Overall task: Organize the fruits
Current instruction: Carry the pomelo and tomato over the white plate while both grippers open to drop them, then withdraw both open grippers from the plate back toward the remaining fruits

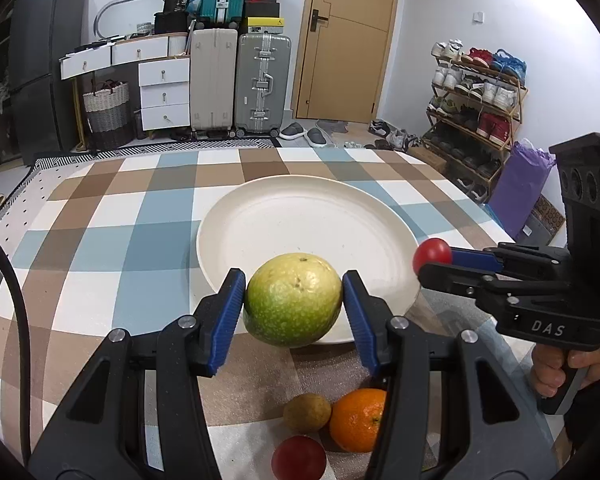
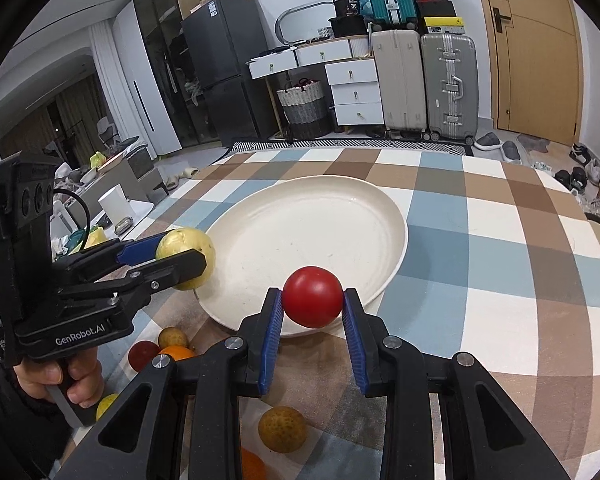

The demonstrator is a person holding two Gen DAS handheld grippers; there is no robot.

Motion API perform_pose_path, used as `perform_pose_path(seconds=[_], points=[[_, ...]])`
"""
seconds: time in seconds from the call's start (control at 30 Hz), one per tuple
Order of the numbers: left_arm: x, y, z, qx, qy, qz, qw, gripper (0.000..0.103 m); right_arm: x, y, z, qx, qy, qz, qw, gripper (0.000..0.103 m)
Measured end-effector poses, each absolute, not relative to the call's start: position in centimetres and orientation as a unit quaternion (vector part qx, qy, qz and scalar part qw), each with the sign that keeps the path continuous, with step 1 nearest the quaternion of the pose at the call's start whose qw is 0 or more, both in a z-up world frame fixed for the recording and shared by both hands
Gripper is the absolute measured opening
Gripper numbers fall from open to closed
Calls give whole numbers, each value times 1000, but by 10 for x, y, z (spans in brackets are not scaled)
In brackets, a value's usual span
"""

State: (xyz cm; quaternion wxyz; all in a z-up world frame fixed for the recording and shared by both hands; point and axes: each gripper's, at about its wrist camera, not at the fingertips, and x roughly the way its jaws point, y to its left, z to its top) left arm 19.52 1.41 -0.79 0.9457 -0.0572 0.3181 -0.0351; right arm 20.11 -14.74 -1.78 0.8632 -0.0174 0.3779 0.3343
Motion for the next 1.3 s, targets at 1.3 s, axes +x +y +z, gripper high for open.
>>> perform_pose_path(seconds=[1.3], points=[[186,15,-11,-54,317,-34,946,63,191,-144,-20,-30,368,334,867,58]])
